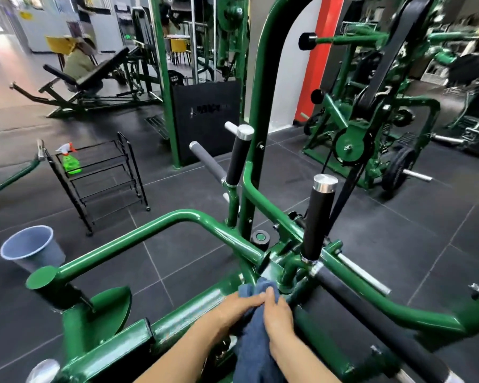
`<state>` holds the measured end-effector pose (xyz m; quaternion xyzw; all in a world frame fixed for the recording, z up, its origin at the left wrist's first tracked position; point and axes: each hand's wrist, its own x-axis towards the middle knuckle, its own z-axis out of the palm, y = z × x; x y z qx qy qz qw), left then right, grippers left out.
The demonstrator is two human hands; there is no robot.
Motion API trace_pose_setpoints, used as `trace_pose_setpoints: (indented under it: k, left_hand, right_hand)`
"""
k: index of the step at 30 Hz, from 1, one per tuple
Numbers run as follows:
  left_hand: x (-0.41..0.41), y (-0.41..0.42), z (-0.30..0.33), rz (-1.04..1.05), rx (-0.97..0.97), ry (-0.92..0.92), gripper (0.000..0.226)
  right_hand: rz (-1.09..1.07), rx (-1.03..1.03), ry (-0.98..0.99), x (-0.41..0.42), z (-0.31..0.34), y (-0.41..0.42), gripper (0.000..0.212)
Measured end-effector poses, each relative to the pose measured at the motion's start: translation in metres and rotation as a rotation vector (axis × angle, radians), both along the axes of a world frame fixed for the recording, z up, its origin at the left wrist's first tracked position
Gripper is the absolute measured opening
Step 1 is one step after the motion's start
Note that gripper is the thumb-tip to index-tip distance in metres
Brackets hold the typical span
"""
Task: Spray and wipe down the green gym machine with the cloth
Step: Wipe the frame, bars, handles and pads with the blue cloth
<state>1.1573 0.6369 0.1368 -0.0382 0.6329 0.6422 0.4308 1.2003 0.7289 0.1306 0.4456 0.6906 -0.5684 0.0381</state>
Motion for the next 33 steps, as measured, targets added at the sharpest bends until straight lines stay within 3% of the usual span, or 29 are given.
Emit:
trace_pose_setpoints:
  k: [4,8,11,14,17,20,28,30,33]
  left_hand:
    - [-0.007,0.033,0.017,0.153,-0.318,0.561,0.017]
    - [-0.019,0.052,0.024,0.409,-0.375,0.82,0.031]
    - [-0.048,0.056,0.028,0.207,-0.593,1.159,0.021]
    - [-0.074,0.061,0.019,-0.18,-0.811,1.513,0.028]
    - [-0.081,0.065,0.004,-0.416,-0.817,1.516,0.014]
    - [-0.083,0.07,0.001,-0.538,-0.884,1.436,0.02]
    - [-0.068,0.042,0.011,-0.762,-0.824,1.333,0.041]
    - [-0.057,0.024,0.013,-0.761,-0.763,1.372,0.051]
    - [-0.045,0.008,0.009,-0.732,-0.745,1.451,0.058]
  right_hand:
    - [0.17,0.455,0.01,-0.011,0.029,0.019,0.041]
    - [0.333,0.681,0.165,0.003,0.047,0.012,0.054]
    - [0.551,0.797,0.158,0.012,0.048,0.012,0.065]
    - [0.742,0.952,-0.082,0.001,0.037,0.022,0.081]
    - [0.828,0.934,-0.278,-0.024,0.029,0.033,0.075]
    - [0.84,0.836,-0.388,-0.044,0.029,0.041,0.072]
    - [1.071,1.078,-0.288,-0.015,0.038,0.049,0.038]
    - [1.108,1.145,-0.213,-0.002,0.03,0.046,0.044]
    - [1.052,1.139,-0.264,-0.003,0.031,0.042,0.067]
